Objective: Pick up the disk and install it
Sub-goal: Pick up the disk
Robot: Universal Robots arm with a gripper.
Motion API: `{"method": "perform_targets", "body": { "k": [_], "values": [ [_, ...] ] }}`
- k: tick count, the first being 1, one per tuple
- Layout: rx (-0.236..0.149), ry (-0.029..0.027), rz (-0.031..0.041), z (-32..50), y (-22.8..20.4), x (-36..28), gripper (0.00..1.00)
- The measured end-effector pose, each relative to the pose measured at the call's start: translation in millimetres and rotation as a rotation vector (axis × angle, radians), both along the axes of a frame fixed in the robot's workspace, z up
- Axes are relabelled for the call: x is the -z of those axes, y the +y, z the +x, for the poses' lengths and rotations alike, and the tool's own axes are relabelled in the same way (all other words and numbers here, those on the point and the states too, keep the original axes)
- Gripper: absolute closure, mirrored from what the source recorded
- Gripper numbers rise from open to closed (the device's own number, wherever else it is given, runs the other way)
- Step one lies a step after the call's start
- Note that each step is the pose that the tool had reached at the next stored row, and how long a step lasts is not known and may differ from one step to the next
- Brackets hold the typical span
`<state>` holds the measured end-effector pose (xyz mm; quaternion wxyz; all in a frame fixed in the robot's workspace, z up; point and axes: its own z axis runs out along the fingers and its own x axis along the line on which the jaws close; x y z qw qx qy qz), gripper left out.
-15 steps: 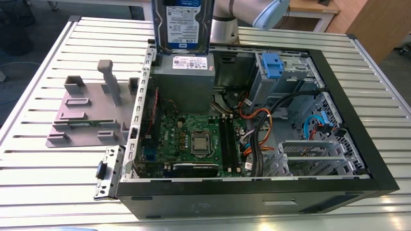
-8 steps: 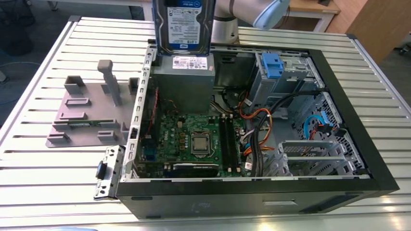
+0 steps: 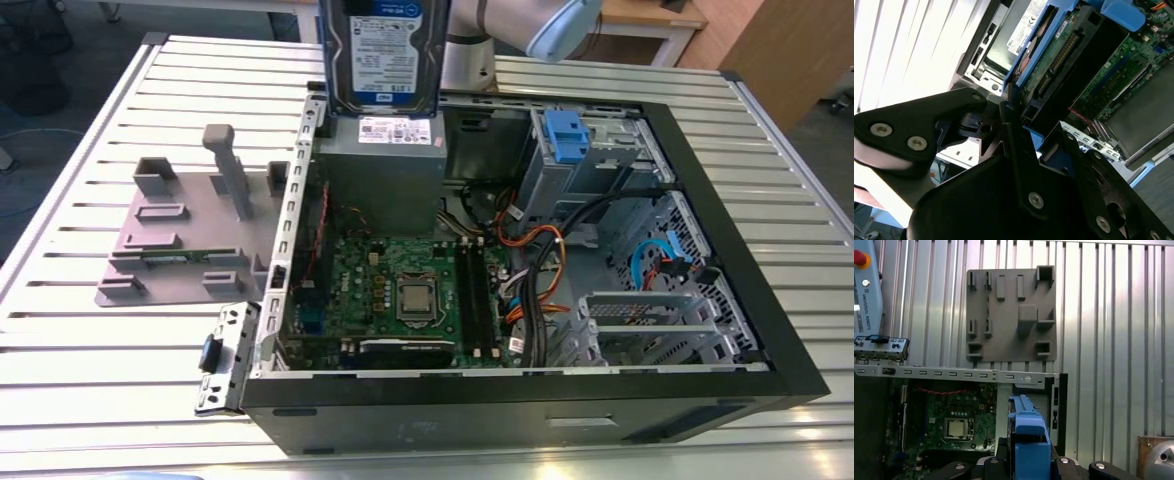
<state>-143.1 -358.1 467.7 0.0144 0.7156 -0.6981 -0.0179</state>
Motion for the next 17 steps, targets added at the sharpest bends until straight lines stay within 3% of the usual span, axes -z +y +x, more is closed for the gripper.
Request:
{"method": "perform_targets", "body": {
  "k": [17],
  "values": [
    [0.0, -0.0001, 0.0001, 3.9, -3.2, 0.6, 0.63]
  ]
}}
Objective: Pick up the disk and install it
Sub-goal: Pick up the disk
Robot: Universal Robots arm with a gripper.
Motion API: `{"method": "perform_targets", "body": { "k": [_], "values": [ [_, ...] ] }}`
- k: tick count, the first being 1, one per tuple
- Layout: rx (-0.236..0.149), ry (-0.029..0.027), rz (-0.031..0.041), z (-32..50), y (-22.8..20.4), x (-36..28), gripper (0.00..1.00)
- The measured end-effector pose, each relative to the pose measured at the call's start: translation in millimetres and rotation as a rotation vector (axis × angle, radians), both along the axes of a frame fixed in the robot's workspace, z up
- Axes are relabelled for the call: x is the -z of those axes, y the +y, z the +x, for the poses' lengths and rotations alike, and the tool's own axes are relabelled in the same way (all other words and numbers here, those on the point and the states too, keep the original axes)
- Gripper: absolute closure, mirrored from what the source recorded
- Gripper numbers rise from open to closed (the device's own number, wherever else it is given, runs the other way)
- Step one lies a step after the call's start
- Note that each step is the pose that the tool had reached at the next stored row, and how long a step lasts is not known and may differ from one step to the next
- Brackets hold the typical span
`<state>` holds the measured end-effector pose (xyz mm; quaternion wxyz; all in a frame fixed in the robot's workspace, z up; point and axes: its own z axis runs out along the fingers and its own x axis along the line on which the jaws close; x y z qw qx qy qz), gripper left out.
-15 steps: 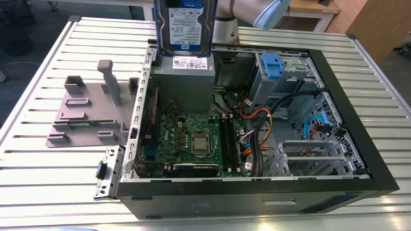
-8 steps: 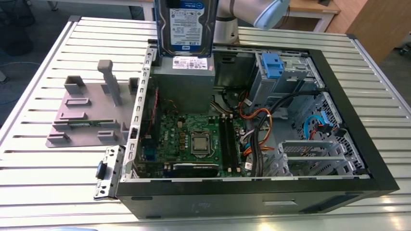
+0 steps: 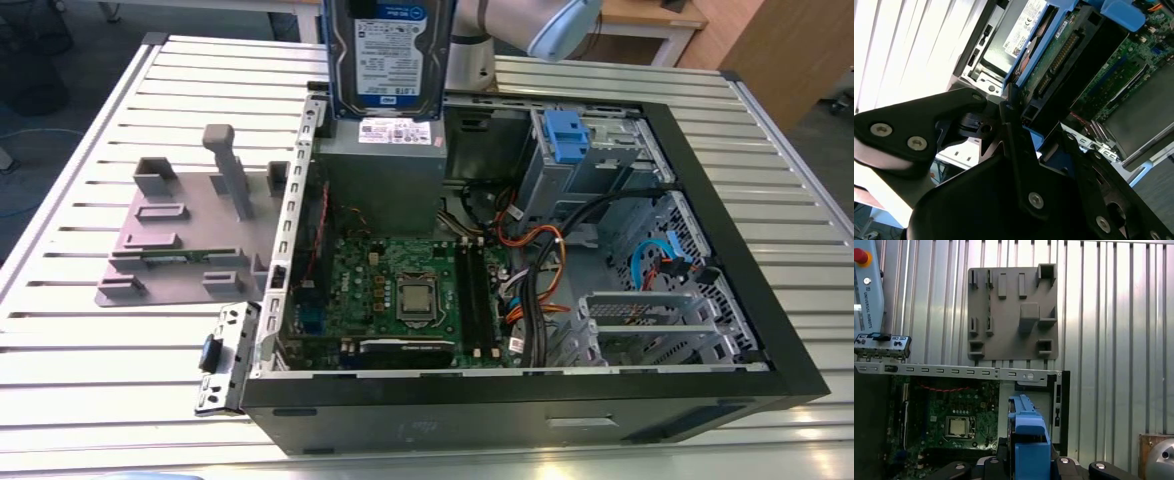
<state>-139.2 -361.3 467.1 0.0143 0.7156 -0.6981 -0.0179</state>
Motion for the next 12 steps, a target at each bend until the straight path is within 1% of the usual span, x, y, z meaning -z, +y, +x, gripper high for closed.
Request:
{"method": "perform_targets", "body": {
  "k": [12],
  "values": [
    [0.0, 0.0001, -0.0001, 2.7, -1.9, 0.4, 0.63]
  ]
}}
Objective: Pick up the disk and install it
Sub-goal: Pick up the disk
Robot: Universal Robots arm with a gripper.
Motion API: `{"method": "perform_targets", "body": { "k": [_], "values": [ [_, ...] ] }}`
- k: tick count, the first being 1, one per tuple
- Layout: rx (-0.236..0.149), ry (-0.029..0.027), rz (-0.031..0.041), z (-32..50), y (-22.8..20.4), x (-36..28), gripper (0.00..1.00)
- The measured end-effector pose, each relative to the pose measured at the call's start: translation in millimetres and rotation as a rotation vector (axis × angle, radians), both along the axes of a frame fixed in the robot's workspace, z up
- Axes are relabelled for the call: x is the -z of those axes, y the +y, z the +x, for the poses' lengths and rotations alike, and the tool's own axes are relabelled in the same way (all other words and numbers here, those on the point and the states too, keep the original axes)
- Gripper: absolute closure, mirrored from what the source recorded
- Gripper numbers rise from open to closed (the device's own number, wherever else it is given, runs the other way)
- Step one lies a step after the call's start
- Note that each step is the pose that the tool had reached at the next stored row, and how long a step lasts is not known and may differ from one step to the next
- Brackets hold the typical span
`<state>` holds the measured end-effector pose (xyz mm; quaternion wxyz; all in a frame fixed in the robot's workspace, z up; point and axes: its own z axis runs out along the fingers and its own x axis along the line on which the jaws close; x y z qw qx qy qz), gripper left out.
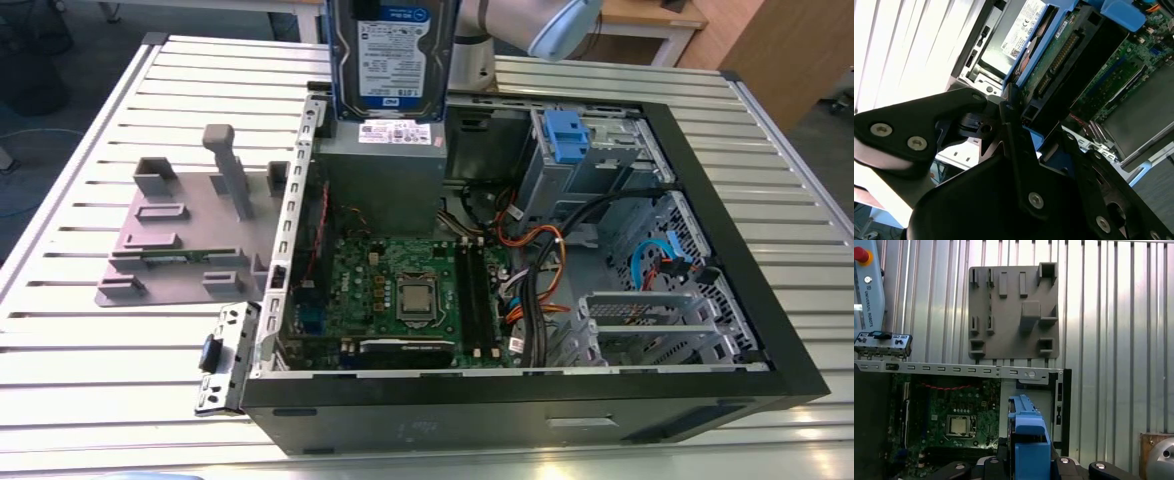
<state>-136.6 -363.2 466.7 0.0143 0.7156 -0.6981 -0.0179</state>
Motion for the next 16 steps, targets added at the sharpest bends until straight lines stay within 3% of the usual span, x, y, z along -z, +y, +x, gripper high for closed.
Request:
{"method": "perform_targets", "body": {
  "k": [16],
  "values": [
    [0.0, 0.0, 0.0, 2.8, -2.8, 0.5, 0.63]
  ]
}}
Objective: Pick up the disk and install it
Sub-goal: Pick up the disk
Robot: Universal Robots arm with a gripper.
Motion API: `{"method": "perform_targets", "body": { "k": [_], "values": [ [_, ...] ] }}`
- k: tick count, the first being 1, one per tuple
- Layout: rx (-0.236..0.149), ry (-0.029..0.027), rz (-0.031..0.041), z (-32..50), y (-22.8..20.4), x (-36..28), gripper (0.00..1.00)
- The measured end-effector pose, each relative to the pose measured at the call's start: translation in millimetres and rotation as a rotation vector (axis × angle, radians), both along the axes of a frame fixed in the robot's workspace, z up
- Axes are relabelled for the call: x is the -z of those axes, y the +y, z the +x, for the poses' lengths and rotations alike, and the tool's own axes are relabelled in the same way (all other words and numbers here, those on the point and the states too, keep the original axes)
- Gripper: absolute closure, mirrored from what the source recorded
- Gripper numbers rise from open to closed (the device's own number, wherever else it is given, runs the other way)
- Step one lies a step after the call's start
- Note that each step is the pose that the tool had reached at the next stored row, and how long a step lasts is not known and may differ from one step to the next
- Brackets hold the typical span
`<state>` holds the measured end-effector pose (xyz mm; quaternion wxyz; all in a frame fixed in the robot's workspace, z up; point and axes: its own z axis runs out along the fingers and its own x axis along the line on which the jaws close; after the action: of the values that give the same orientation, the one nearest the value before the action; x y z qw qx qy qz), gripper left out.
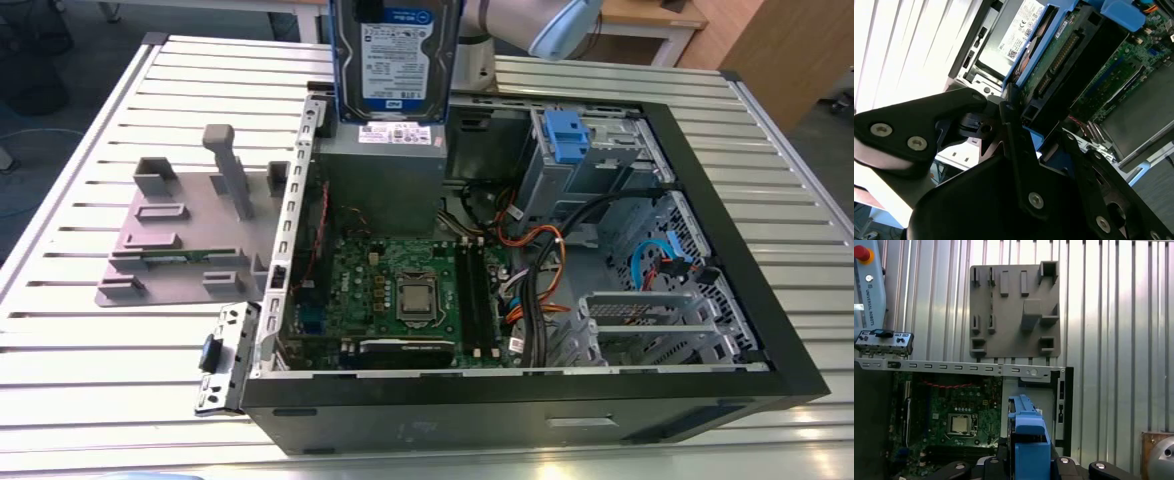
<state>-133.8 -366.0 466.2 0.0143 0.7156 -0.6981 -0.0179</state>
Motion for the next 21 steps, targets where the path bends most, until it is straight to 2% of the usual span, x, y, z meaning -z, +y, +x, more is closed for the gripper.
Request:
{"method": "perform_targets", "body": {
  "k": [21],
  "values": [
    [0.0, 0.0, 0.0, 0.8, -6.2, 0.4, 0.63]
  ]
}}
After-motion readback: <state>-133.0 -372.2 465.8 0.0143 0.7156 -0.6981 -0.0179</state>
